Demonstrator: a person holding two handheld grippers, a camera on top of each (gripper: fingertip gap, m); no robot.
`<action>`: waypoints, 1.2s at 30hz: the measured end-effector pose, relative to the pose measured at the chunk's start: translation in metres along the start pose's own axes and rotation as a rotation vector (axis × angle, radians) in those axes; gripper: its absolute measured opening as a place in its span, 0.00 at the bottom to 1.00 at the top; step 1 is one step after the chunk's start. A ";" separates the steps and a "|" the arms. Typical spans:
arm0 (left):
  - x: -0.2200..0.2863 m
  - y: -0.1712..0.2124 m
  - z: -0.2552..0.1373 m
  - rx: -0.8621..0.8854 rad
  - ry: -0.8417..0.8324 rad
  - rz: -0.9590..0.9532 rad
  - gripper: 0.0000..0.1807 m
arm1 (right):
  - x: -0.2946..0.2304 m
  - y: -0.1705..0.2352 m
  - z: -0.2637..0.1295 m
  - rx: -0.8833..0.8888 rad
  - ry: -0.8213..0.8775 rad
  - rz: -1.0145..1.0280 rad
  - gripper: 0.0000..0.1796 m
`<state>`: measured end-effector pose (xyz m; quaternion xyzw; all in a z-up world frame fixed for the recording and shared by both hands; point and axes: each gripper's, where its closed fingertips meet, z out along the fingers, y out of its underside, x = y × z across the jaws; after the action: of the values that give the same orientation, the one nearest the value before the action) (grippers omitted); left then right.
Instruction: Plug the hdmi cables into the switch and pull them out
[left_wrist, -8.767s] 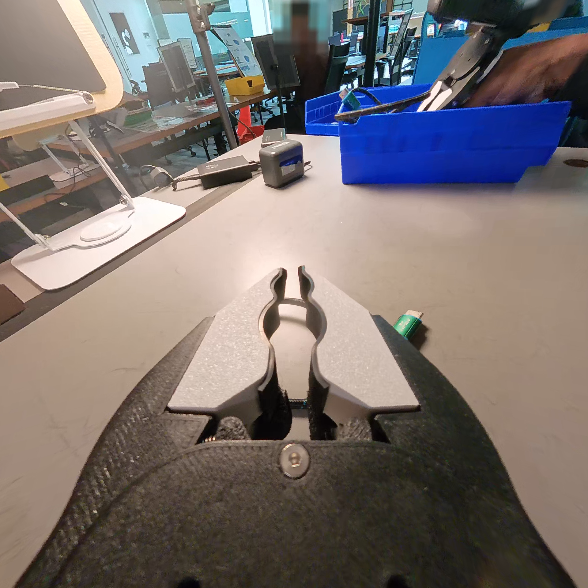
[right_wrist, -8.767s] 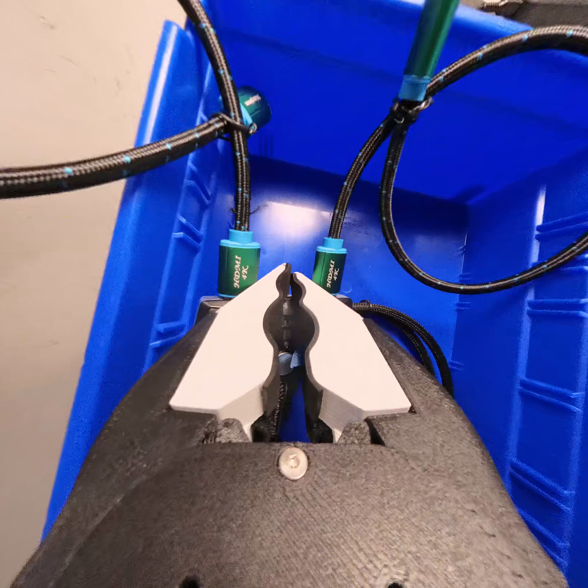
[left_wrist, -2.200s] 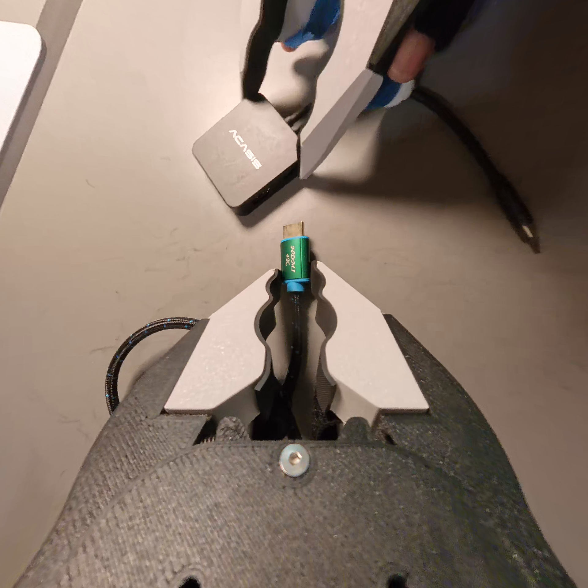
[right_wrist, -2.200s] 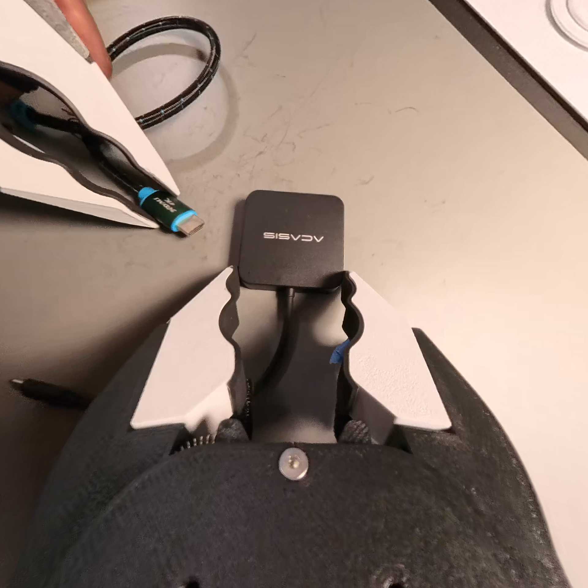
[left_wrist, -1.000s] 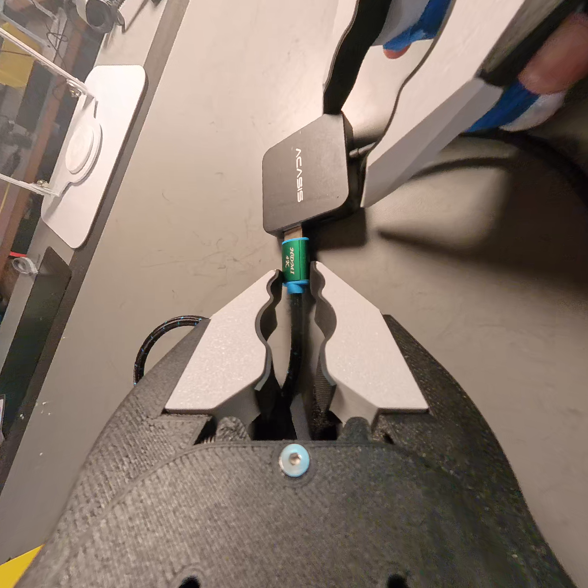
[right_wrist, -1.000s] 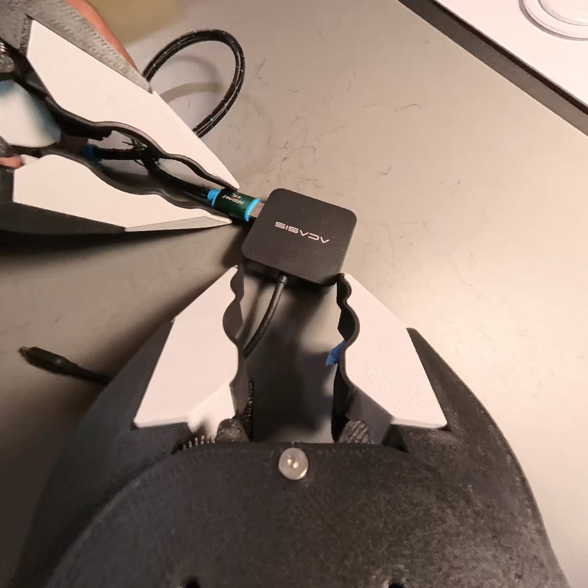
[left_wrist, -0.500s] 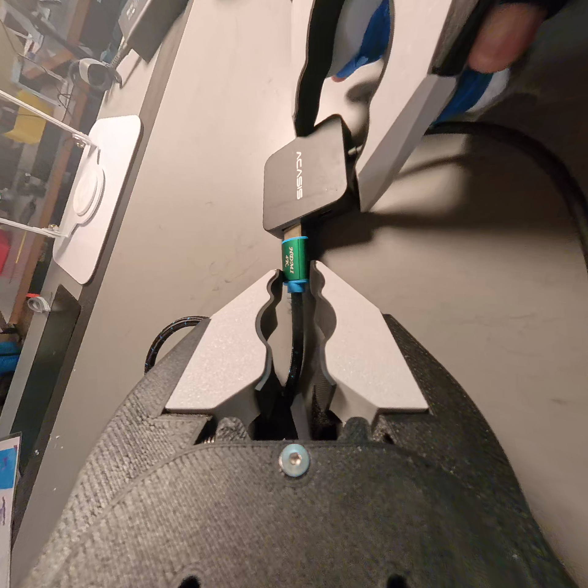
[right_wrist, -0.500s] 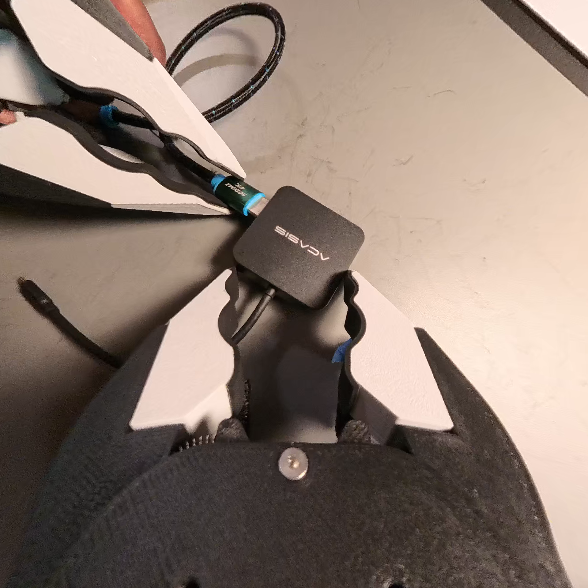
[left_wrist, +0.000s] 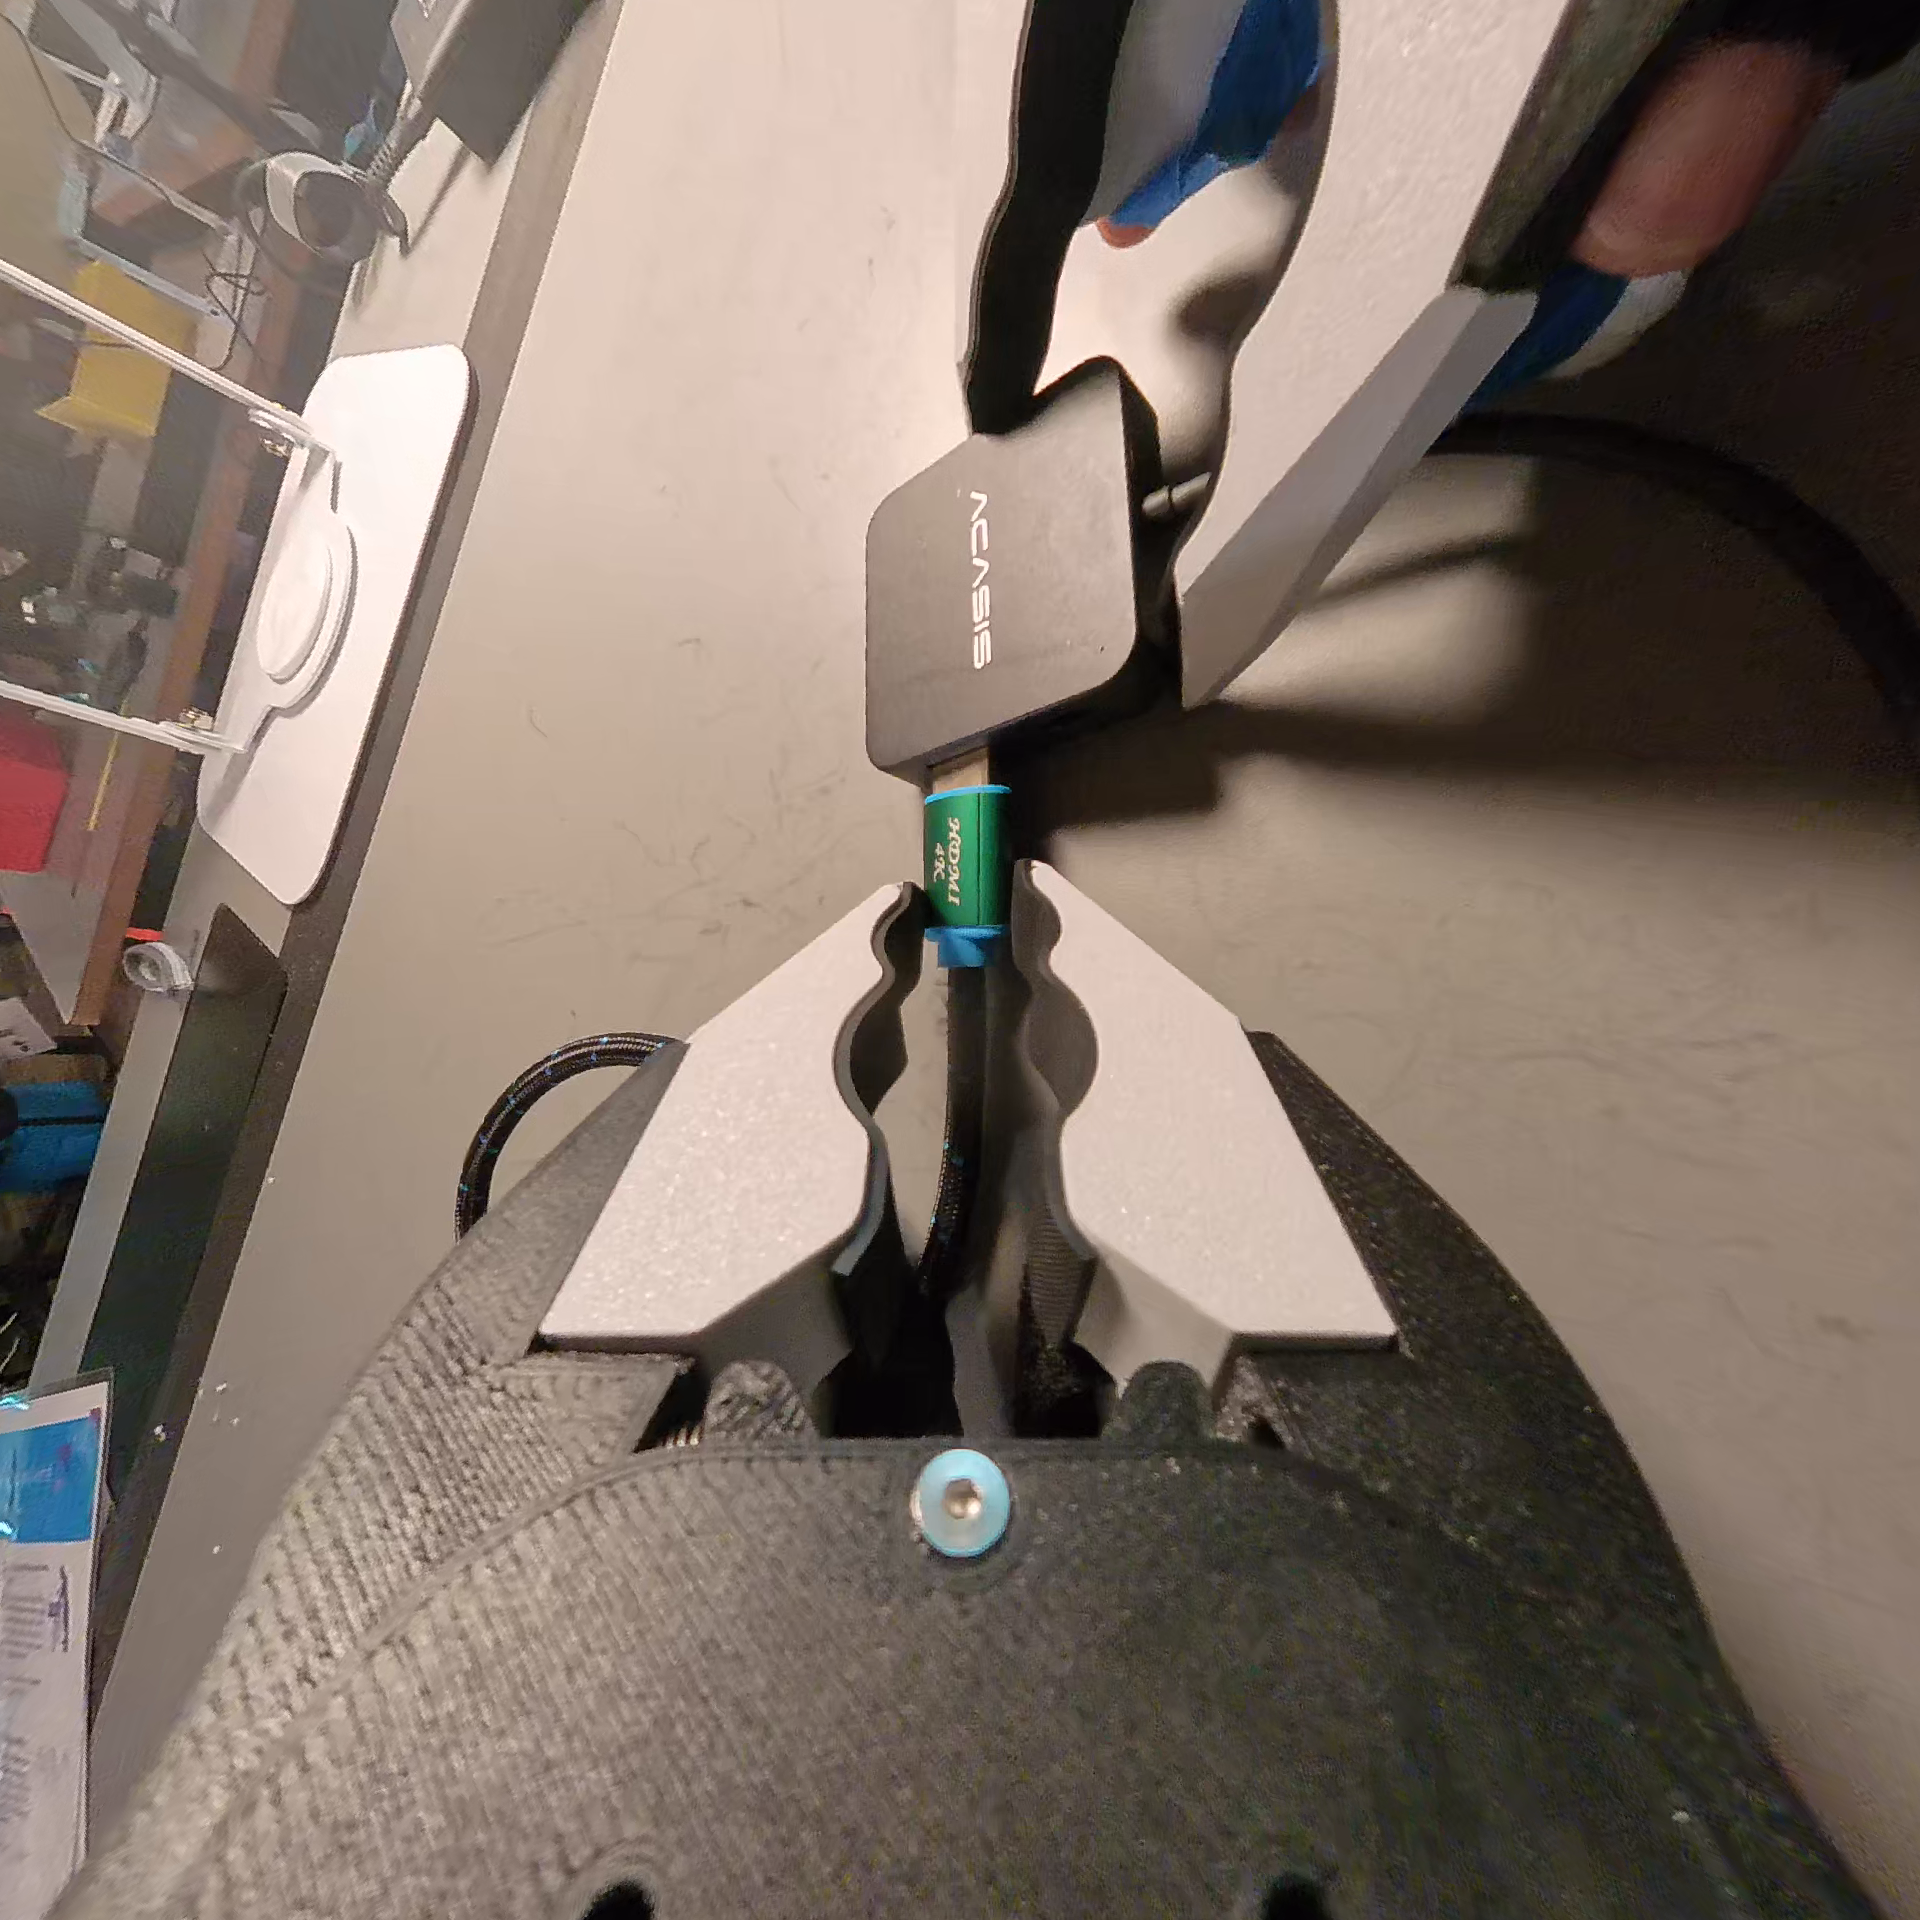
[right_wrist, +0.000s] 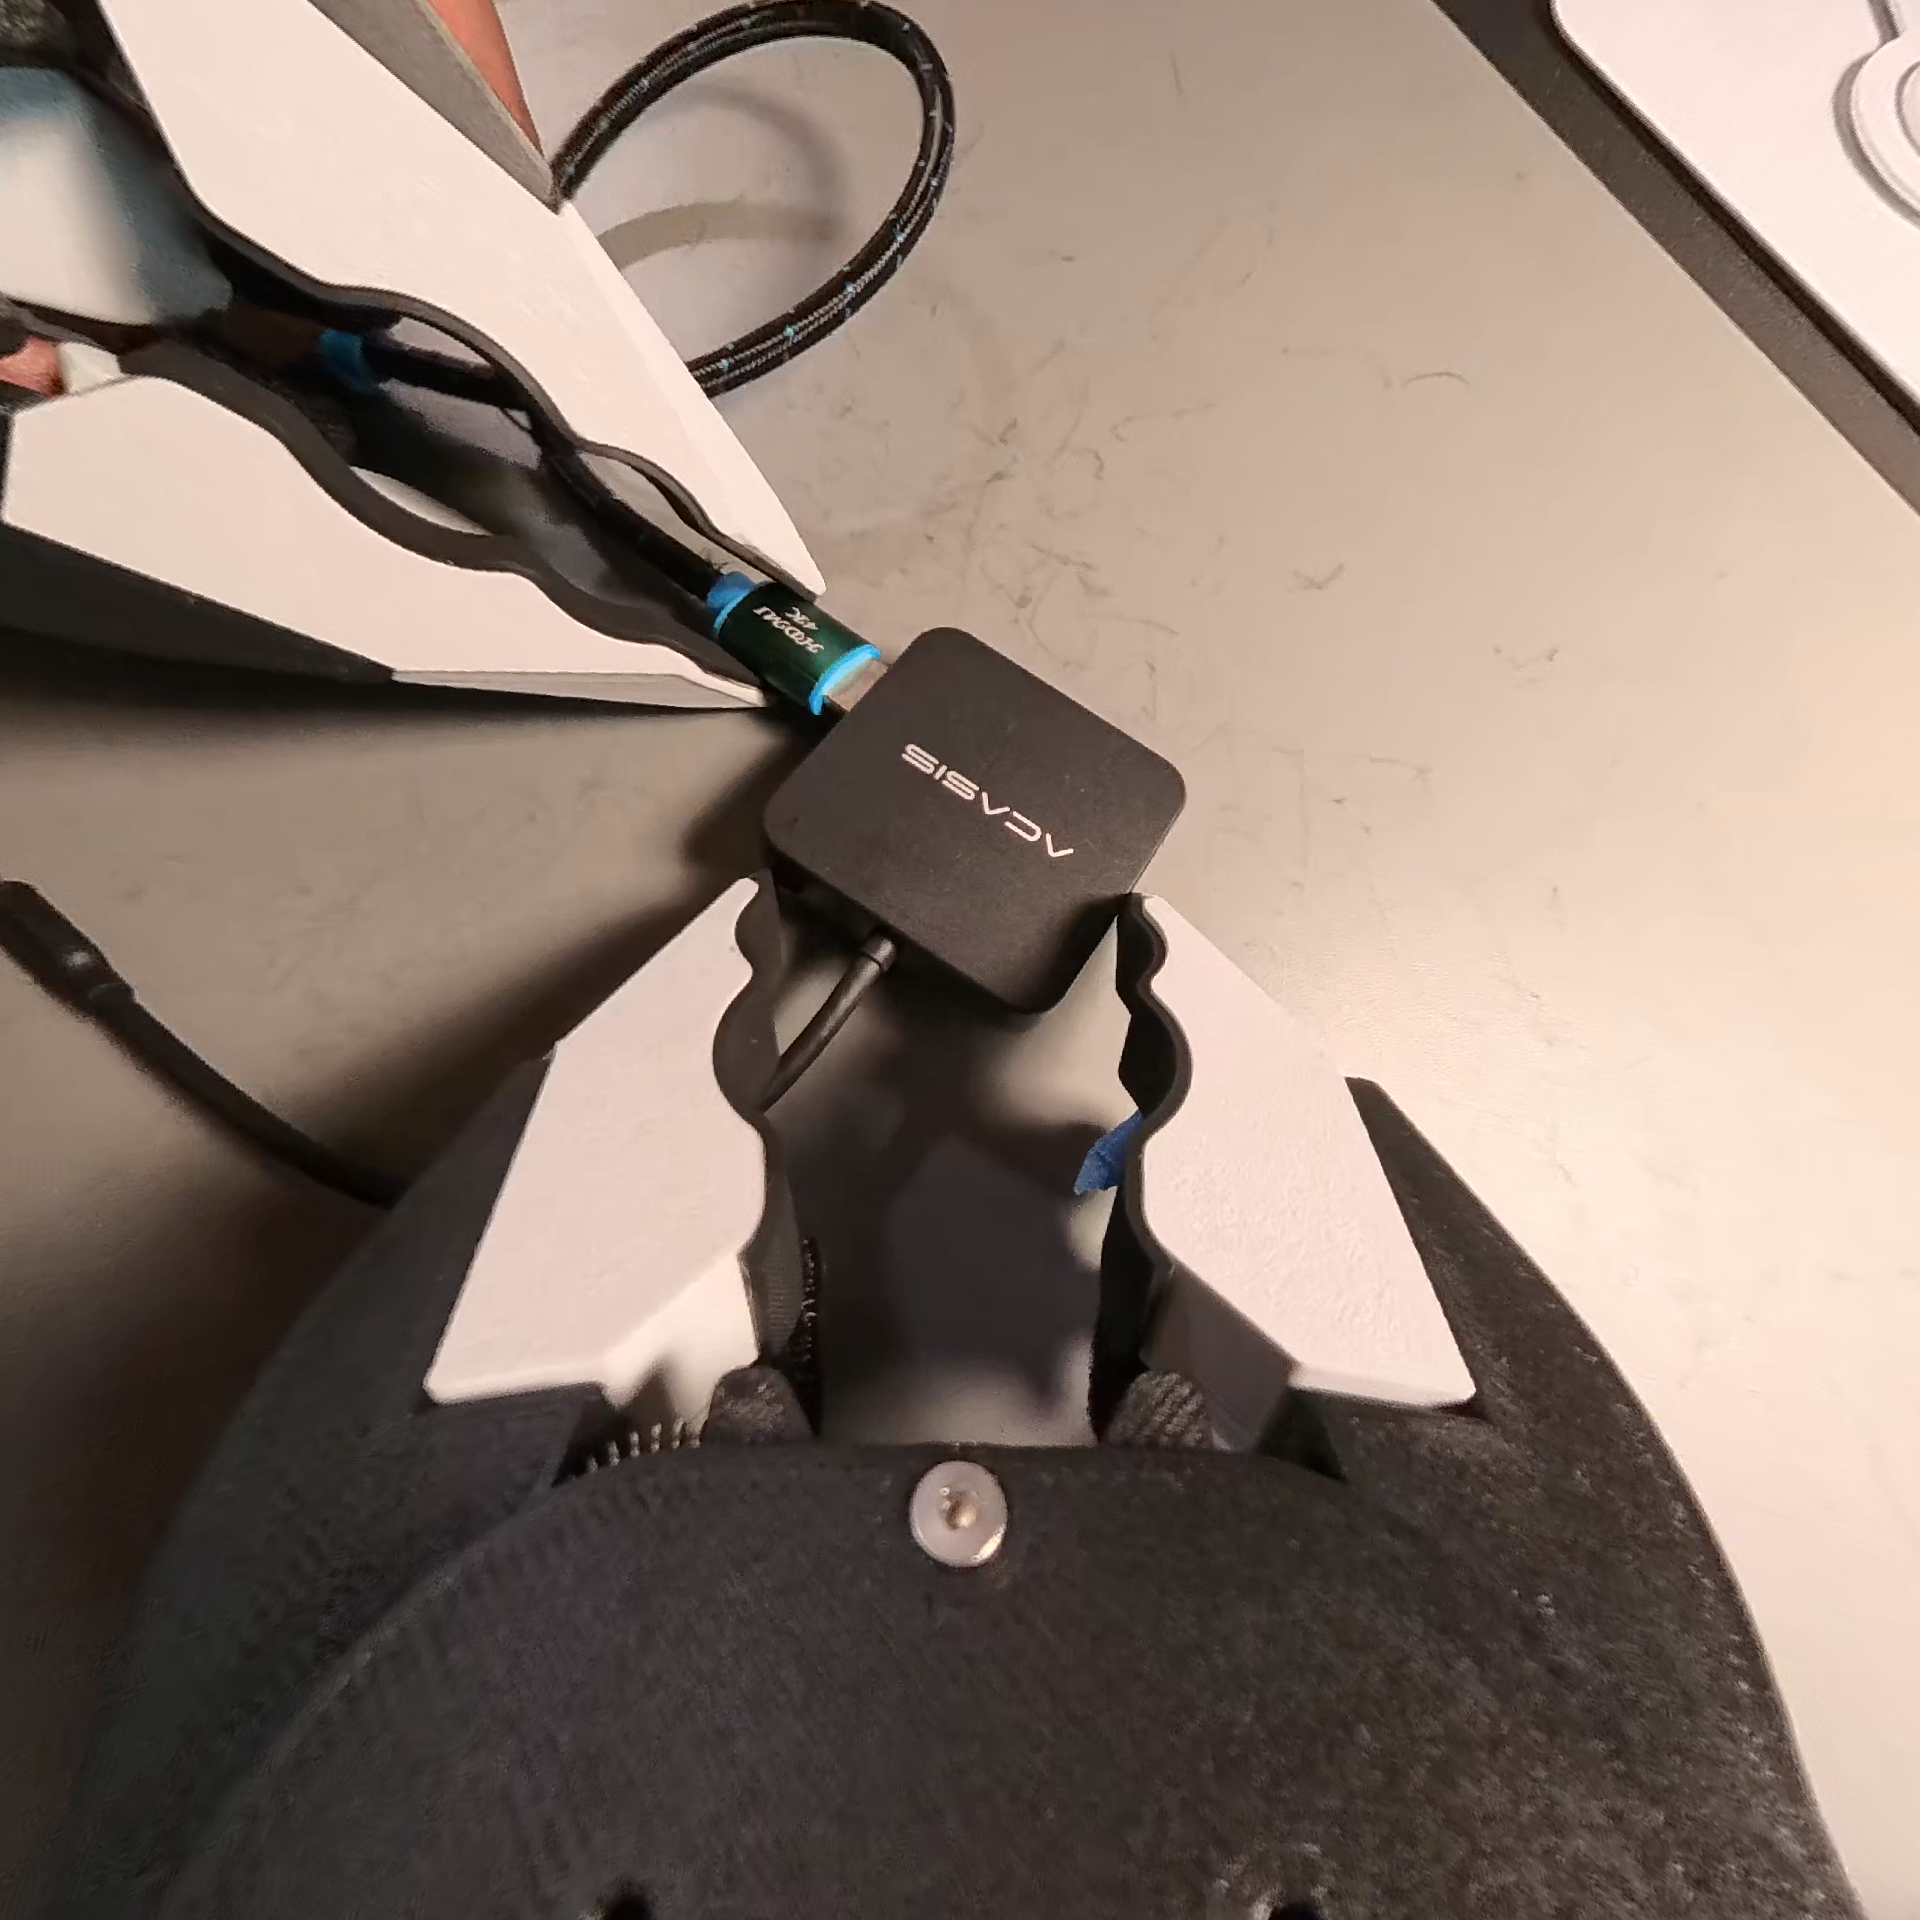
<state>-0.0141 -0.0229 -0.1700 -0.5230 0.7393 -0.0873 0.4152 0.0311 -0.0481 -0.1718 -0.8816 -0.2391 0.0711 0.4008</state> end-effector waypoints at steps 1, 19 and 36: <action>0.000 0.000 0.000 0.001 -0.001 -0.001 0.09 | -0.001 -0.001 0.000 0.004 -0.006 0.001 0.37; -0.005 -0.001 0.003 -0.019 -0.028 -0.097 0.08 | -0.001 -0.007 0.002 0.021 0.050 0.081 0.36; 0.000 -0.001 -0.009 0.012 0.119 -0.195 0.11 | -0.011 -0.006 0.000 0.033 -0.060 0.091 0.33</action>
<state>-0.0191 -0.0260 -0.1636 -0.5837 0.7079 -0.1626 0.3630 0.0196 -0.0503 -0.1680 -0.8822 -0.2095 0.1198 0.4042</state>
